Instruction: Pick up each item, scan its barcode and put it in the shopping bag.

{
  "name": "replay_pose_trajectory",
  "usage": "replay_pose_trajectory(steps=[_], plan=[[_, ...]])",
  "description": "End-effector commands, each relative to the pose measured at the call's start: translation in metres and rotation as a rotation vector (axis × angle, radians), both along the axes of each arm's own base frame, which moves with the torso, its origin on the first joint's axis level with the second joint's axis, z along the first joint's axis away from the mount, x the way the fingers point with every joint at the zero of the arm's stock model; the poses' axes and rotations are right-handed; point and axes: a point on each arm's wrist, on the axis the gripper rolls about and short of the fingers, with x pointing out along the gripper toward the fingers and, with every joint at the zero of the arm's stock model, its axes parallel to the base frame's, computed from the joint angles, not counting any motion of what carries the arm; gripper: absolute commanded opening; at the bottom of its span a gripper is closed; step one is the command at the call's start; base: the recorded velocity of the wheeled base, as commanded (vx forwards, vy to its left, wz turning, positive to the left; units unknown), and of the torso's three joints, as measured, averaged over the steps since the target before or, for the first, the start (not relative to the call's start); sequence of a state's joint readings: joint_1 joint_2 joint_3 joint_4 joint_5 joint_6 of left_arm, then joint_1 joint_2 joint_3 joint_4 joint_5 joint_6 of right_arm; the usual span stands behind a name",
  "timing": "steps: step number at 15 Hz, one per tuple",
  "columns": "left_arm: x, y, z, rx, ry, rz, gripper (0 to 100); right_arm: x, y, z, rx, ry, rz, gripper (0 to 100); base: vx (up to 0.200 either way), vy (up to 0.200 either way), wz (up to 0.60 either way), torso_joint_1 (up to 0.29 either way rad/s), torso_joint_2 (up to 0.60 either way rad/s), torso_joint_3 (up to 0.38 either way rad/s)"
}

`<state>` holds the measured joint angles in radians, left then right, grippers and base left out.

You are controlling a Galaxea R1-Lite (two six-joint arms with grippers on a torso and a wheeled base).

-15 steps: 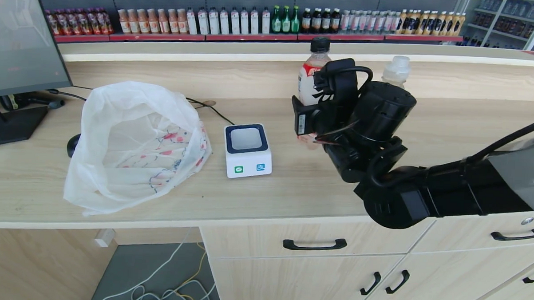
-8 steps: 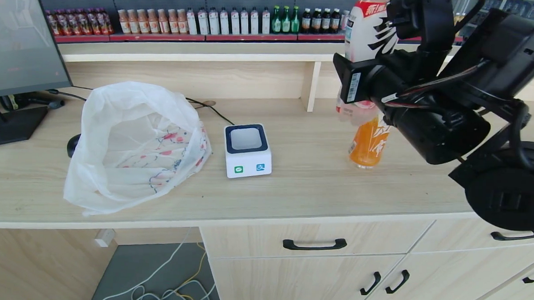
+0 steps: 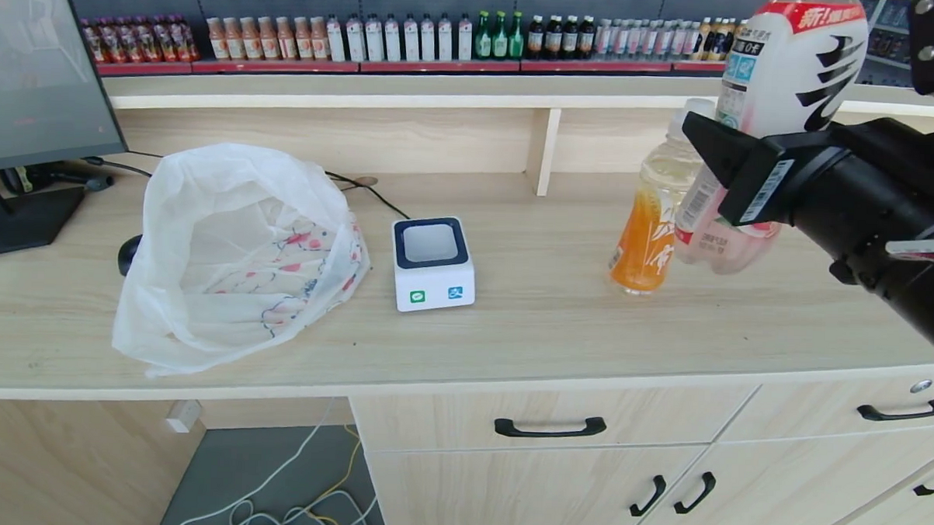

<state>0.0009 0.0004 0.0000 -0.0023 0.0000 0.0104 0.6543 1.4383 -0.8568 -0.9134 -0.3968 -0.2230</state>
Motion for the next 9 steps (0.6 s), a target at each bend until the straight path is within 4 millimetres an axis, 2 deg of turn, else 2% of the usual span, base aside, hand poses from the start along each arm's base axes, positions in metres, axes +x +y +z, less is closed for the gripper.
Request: replay_pose_trajectory(steps=[1,4,5,6,9], plan=[[0.0000,0.0000,-0.0001,0.000,0.000,0.001,100,-0.0113,-0.0068,0.0047,0.043,-0.020,0.077,0,0.000,0.000,0.00,0.000,0.00,0.000],[0.0000,0.0000,-0.0001,0.000,0.000,0.001,100,-0.0131,-0.0100,0.0080,0.094,-0.027,0.248,0,0.000,0.000,0.00,0.000,0.00,0.000],[0.0000,0.0000,-0.0001,0.000,0.000,0.001,100,-0.0131,-0.0100,0.0080,0.094,-0.027,0.248,0,0.000,0.000,0.00,0.000,0.00,0.000],[0.0000,0.0000,-0.0001,0.000,0.000,0.002,100,-0.0157,-0.0090,0.0043,0.117,-0.004,0.370,0,0.000,0.000,0.00,0.000,0.00,0.000],[0.0000,0.0000,0.0001,0.000,-0.001,0.001,100,-0.0174,-0.0067,0.0038,0.154,0.026,0.536,0,0.000,0.000,0.00,0.000,0.00,0.000]])
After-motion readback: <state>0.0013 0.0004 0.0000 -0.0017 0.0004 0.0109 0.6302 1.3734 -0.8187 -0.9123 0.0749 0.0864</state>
